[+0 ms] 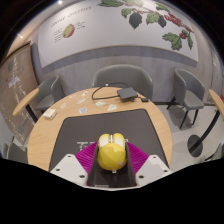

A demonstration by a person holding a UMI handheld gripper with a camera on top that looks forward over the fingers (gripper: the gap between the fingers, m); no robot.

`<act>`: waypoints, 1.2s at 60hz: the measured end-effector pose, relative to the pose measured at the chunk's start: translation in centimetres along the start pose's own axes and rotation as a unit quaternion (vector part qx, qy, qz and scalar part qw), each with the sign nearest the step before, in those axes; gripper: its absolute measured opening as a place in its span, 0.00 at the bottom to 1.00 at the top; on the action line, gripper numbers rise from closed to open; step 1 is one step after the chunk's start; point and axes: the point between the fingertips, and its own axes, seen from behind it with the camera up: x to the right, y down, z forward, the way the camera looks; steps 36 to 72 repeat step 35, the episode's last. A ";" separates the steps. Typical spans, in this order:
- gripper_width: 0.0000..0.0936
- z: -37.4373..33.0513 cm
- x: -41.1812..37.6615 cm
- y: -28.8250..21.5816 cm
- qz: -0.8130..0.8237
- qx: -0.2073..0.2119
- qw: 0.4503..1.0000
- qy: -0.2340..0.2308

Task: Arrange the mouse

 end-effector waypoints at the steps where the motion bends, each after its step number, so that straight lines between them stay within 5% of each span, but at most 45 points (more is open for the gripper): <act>1: 0.54 0.0 0.0 0.2 -0.002 -0.003 1.000 -0.002; 4: 0.61 -0.1 -0.2 0.2 -0.015 -0.005 1.000 -0.014; 10: 0.93 -2.8 0.5 -1.2 -0.051 0.023 0.998 -0.026; 26: 0.92 -16.9 1.9 -7.4 0.000 0.183 0.980 -0.081; 35: 0.91 -19.7 0.7 -5.1 0.036 0.162 0.976 -0.138; 72: 0.91 -19.7 0.7 -5.1 0.036 0.162 0.976 -0.138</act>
